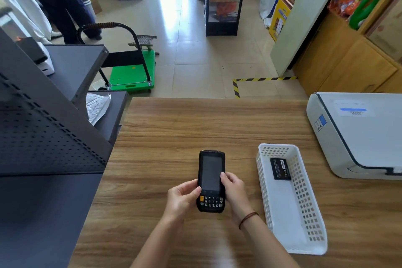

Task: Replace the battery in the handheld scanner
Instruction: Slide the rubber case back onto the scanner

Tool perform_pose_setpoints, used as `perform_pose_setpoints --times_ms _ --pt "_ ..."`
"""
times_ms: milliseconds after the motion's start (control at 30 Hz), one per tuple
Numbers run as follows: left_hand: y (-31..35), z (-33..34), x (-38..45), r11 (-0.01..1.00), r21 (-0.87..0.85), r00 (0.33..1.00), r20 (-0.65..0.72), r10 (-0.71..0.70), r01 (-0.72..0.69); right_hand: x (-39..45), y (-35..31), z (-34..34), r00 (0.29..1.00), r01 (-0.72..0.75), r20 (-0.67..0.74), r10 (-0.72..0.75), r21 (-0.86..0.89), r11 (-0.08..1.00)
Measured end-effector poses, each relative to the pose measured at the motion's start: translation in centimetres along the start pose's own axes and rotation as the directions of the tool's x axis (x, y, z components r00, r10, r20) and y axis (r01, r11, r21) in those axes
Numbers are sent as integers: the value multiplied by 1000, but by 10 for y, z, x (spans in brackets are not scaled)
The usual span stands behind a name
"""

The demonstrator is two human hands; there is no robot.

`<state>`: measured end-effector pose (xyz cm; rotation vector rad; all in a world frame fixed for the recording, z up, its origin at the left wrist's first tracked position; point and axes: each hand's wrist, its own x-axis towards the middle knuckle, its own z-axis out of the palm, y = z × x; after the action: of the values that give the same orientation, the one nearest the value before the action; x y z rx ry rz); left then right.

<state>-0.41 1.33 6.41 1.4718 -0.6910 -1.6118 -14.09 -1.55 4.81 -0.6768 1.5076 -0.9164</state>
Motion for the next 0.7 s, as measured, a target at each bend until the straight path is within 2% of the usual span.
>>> perform_pose_setpoints --times_ms 133,233,367,700 --pt "-12 -3 19 996 22 996 -39 -83 84 14 4 -1 999 -41 21 43 -59 997" --pt "-21 -2 31 993 17 988 -100 -118 121 26 7 2 999 -40 -37 36 -129 991" --pt "-28 -3 44 991 47 978 -174 -115 124 42 16 10 992 -47 -124 25 -178 983" --pt "-38 -9 54 988 84 944 -315 -94 126 52 38 22 984 -86 -167 60 -154 984"
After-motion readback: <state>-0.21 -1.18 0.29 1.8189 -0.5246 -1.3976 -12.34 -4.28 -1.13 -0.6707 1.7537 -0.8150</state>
